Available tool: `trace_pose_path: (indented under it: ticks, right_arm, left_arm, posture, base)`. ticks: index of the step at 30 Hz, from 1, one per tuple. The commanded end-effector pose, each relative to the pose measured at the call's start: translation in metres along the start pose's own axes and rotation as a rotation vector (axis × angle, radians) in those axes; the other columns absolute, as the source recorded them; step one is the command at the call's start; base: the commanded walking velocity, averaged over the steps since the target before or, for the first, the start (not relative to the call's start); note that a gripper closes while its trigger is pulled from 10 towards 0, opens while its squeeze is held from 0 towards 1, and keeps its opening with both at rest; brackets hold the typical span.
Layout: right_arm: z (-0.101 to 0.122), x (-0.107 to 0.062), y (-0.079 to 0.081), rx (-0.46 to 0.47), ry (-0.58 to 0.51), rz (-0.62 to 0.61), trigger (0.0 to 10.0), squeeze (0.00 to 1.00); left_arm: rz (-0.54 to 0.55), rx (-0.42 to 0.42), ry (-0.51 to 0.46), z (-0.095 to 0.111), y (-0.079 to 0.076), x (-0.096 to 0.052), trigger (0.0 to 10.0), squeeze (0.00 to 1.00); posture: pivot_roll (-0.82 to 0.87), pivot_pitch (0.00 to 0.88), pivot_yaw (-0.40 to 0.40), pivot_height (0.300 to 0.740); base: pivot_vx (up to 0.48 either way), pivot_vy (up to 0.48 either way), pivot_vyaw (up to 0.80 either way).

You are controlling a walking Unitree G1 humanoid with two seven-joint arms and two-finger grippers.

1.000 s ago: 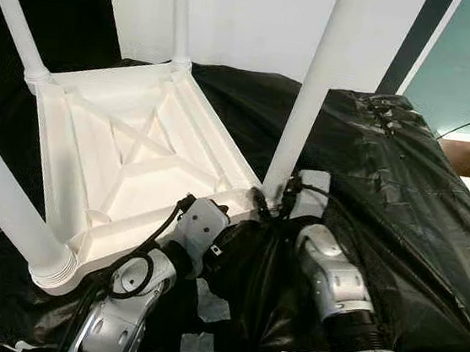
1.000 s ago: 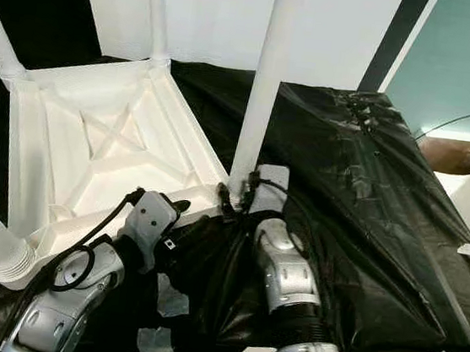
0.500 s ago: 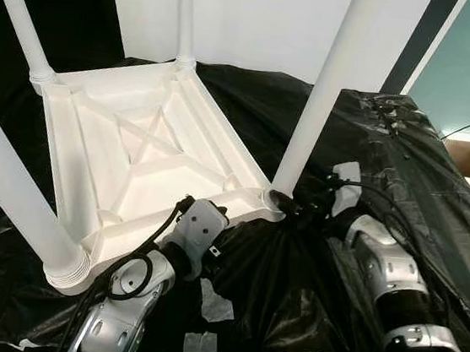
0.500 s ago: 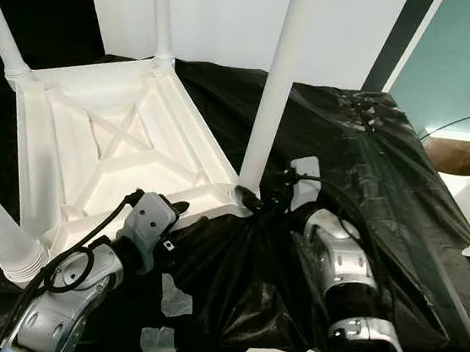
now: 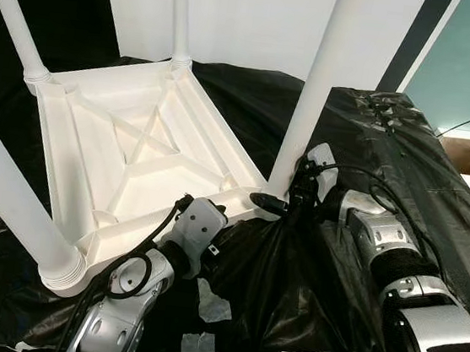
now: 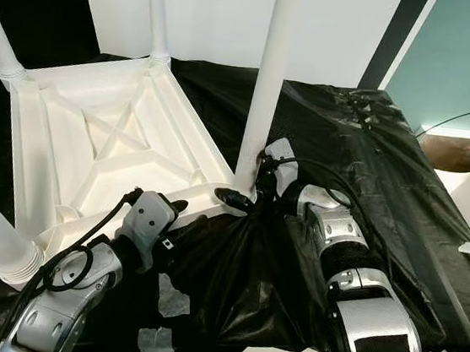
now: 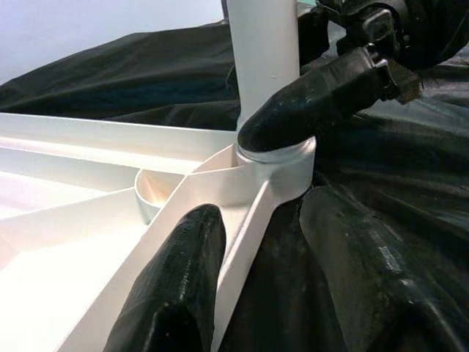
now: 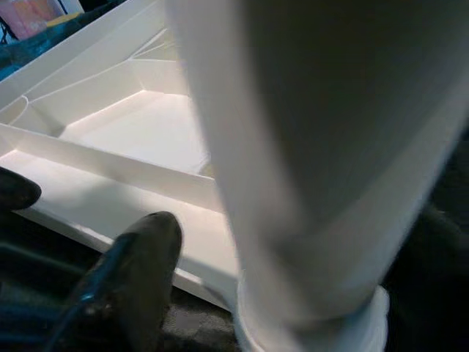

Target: Building children table

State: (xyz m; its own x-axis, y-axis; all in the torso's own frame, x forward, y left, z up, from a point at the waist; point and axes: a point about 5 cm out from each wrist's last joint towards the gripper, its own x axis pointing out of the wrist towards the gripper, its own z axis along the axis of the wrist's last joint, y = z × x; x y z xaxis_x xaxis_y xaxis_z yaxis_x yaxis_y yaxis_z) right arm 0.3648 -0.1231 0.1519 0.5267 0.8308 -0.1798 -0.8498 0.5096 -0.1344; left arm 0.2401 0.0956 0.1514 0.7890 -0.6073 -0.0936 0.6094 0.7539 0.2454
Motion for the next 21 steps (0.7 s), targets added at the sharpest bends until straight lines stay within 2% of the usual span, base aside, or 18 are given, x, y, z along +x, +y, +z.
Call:
trace_pose_path:
  ticks: [1, 7, 12, 13, 15, 21]
  right_arm:
    - [-0.002, 0.001, 0.001, -0.013, 0.024, 0.029, 0.2, 0.00]
    - [-0.007, -0.001, 0.001, -0.017, 0.043, 0.061, 0.0, 0.00]
    - [-0.012, -0.001, -0.001, 0.051, 0.033, -0.002, 0.0, 0.00]
    - [-0.013, 0.000, 0.001, 0.066, 0.032, -0.016, 10.0, 0.00]
    - [-0.014, 0.000, 0.002, 0.072, 0.030, -0.020, 10.0, 0.00]
    - [-0.020, 0.006, 0.006, 0.055, 0.048, -0.140, 10.0, 0.00]
  left_arm:
    - [0.045, 0.000, 0.006, -0.001, 0.002, 0.000, 10.0, 0.00]
    - [0.049, -0.002, 0.008, -0.001, 0.001, -0.001, 10.0, 0.00]
    - [0.046, -0.001, 0.009, -0.001, 0.000, -0.001, 10.0, 0.00]
    - [0.047, 0.000, 0.009, -0.001, 0.001, 0.000, 10.0, 0.00]
    - [0.048, 0.000, 0.009, -0.001, 0.001, 0.000, 10.0, 0.00]
    - [0.051, -0.001, 0.009, -0.002, 0.000, 0.000, 10.0, 0.00]
  posture:
    - [0.13, 0.024, -0.084, 0.740]
    - [0.14, 0.025, -0.085, 0.740]
    - [0.13, 0.029, -0.085, 0.740]
    - [0.13, 0.030, -0.086, 0.740]
    - [0.13, 0.030, -0.085, 0.740]
    - [0.12, 0.033, -0.090, 0.740]
  base:
    - [0.000, 0.000, 0.00]
    - [0.000, 0.000, 0.00]
    - [0.000, 0.000, 0.00]
    - [0.000, 0.000, 0.00]
    - [0.000, 0.000, 0.00]
    - [0.000, 0.000, 0.00]
